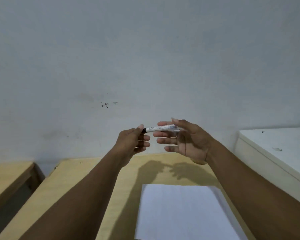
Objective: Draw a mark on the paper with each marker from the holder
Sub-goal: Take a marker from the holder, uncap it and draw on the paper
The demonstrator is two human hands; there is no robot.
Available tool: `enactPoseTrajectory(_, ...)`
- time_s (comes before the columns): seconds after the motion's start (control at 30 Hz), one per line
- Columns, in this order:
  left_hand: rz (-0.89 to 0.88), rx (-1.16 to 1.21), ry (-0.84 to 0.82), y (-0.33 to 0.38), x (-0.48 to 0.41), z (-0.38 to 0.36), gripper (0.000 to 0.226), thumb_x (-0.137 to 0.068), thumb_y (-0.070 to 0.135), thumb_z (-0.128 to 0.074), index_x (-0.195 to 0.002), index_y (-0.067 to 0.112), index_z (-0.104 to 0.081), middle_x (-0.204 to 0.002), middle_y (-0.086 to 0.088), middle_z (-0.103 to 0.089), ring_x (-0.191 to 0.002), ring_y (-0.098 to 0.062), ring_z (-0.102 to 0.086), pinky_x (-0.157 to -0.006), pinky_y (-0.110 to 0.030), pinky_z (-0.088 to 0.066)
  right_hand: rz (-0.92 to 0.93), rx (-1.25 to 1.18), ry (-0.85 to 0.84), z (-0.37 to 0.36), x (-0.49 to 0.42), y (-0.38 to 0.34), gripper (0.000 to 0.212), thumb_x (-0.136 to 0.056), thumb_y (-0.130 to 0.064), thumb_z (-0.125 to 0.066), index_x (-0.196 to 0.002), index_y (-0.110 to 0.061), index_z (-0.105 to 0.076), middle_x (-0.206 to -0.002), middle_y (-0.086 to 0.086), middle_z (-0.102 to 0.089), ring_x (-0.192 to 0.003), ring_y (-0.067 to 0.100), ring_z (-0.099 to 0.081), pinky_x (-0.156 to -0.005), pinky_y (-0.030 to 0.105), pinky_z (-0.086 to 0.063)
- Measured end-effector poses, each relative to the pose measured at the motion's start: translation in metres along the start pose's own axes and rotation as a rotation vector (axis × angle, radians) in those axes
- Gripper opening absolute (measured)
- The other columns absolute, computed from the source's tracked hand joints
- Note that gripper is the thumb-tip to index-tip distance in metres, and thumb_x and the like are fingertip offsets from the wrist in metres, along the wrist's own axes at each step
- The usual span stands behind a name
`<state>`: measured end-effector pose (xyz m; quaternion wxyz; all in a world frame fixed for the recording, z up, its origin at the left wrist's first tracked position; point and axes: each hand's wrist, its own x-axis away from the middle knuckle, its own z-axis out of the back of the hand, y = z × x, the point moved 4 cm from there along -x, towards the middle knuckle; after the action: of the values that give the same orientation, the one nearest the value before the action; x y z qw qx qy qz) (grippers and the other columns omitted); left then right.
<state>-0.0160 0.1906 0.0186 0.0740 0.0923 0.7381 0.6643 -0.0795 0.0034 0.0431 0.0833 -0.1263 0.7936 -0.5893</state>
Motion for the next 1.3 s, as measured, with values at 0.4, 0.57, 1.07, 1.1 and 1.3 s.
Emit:
enactPoseTrajectory(0.4, 0.097, -0.027, 0.141, -0.092, -0.005, 0.047, 0.044, -0.109, 0.039, -0.033, -0.074, 0.016, -0.045, -0.047, 0.009, -0.035, -0.042, -0.013, -0.030, -0.047, -0.024, -0.029, 0.077, 0.063, 0.354, 0.004, -0.048, 0.082, 0.012, -0.097, -0.015, -0.063, -0.095, -0.004, -0.068, -0.070, 0.012, -0.063, -0.057, 0.017, -0.054, -0.058, 0.029, -0.037)
enactPoseTrajectory(0.57, -0.122, -0.939, 0.130, -0.113, -0.009, 0.090, 0.039, -0.102, 0.046, -0.047, -0.078, 0.015, -0.052, -0.080, 0.008, -0.067, -0.072, -0.023, -0.062, -0.061, -0.033, -0.042, 0.017, 0.272, 0.368, 0.026, -0.037, 0.078, 0.020, -0.098, -0.015, -0.058, -0.105, -0.003, -0.073, -0.080, 0.017, -0.073, -0.067, 0.026, -0.072, -0.056, 0.030, -0.051)
enactPoseTrajectory(1.07, -0.368, -1.075, 0.049, -0.136, 0.015, 0.072, 0.043, -0.084, 0.061, -0.063, -0.094, 0.021, -0.054, -0.087, 0.011, -0.059, -0.081, -0.013, -0.056, -0.065, -0.028, -0.041, 0.079, 0.488, 0.619, -0.002, -0.026, 0.177, 0.017, -0.084, -0.023, -0.078, -0.076, -0.010, -0.070, -0.068, 0.010, -0.076, -0.054, 0.021, -0.071, -0.059, 0.033, -0.060)
enactPoseTrajectory(1.1, -0.383, -1.067, 0.060, -0.137, 0.019, 0.075, 0.044, -0.084, 0.061, -0.064, -0.098, 0.021, -0.055, -0.088, 0.012, -0.057, -0.082, -0.013, -0.054, -0.066, -0.027, -0.039, 0.083, 0.536, 0.622, -0.003, -0.025, 0.178, 0.017, -0.083, -0.026, -0.078, -0.076, -0.012, -0.071, -0.069, 0.008, -0.077, -0.055, 0.019, -0.073, -0.061, 0.034, -0.062)
enactPoseTrajectory(1.3, -0.379, -1.048, 0.065, -0.147, 0.031, 0.085, 0.060, -0.081, 0.062, -0.066, -0.129, 0.026, -0.056, -0.105, 0.011, -0.053, -0.103, -0.014, -0.052, -0.080, -0.030, -0.045, 0.062, 0.627, 0.613, -0.007, -0.022, 0.180, 0.017, -0.080, -0.031, -0.077, -0.072, -0.018, -0.069, -0.068, 0.001, -0.076, -0.057, 0.014, -0.075, -0.066, 0.040, -0.061)
